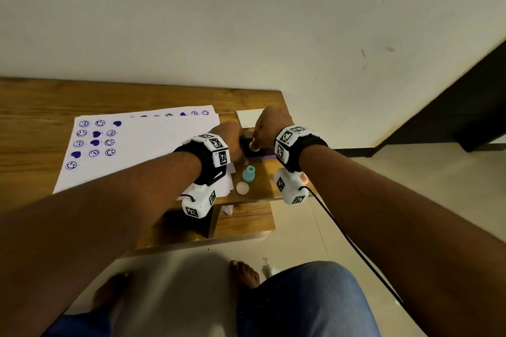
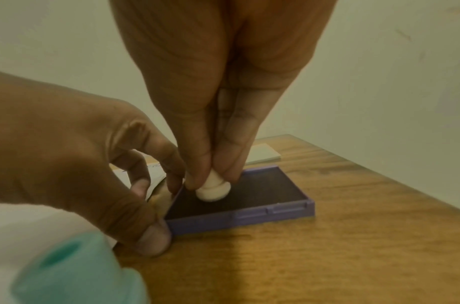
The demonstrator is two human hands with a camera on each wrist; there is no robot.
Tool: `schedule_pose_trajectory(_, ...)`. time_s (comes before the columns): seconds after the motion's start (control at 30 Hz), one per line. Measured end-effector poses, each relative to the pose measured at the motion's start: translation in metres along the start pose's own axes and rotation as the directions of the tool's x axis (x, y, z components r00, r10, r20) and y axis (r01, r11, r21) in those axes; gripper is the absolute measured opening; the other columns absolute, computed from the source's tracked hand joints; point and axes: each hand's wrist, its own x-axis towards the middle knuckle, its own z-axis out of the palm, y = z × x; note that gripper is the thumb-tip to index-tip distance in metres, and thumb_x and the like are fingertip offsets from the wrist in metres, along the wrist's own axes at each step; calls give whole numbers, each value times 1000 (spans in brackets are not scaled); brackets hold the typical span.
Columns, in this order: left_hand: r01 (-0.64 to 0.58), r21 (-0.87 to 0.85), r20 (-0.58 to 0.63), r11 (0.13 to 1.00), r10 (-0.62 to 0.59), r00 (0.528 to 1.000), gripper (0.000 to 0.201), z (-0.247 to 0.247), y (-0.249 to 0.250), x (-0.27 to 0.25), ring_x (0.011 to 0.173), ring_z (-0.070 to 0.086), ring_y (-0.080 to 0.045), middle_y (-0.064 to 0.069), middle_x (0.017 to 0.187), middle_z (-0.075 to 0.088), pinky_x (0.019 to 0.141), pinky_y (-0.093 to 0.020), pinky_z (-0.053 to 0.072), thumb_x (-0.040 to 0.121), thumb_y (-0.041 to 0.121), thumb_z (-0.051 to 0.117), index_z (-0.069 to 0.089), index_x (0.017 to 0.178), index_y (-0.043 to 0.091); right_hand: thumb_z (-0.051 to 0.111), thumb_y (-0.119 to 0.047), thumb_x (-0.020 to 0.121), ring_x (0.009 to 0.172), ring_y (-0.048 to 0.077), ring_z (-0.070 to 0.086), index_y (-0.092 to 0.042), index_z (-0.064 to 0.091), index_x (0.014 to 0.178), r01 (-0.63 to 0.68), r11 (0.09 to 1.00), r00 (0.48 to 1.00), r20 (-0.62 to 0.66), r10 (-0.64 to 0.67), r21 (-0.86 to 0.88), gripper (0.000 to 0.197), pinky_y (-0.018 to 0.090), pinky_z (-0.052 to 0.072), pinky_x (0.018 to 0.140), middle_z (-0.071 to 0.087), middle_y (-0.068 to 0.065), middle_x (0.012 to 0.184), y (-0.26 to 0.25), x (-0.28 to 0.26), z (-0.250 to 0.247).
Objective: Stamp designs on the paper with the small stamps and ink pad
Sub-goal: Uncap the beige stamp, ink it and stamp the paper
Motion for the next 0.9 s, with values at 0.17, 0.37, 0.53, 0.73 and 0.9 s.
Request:
schedule_pose_trajectory(0.17,12,-13,-18,1000,-12,1000,47,1,2,-4,72,67,-24,-1,82,71,72,-38,58,52,39,82,71,94,22,91,-26,68,91,20,71,-13,80,89,21,1000,999,-36,-21,-17,27,31,60,79,77,6,94,1,-3,3)
schedule_pose_trajectory(0.37,14,-49,-62,999,-17,998,80,-1,2,-9,110,60,-29,-7,125,62,88,-35,49,59,28,90,54,129,14,84,-23,75,97,20,67,-17,79,94,43,984,981,-193,-10,171,21,26,50,78,74,2,101,19,-13,11)
schedule_pose_trajectory(0.53,-6,-170,-117,985,-14,993,81,-32,-9,-41,121,55,-22,-3,133,57,91,-25,41,65,25,88,51,137,15,85,-27,73,92,17,69,-21,78,97,84,938,951,-307,25,337,26,30,55,84,75,-1,95,35,-31,-16)
schedule_pose_trajectory(0.73,86,-173,-196,981,-120,973,61,-62,-65,-100,117,57,-21,-5,132,57,90,-26,40,74,34,81,59,129,18,86,-24,72,89,15,69,-21,77,92,158,924,947,-319,-41,349,22,31,56,83,75,-4,90,7,-48,-34)
schedule_pose_trajectory(0.9,239,-159,-272,958,-276,922,56,-86,-149,-163,122,53,-23,-3,137,55,103,-33,41,74,39,79,62,124,21,83,-25,74,88,13,67,-21,76,91,285,913,946,-242,-218,293,18,24,49,79,71,-8,87,-65,-61,-19)
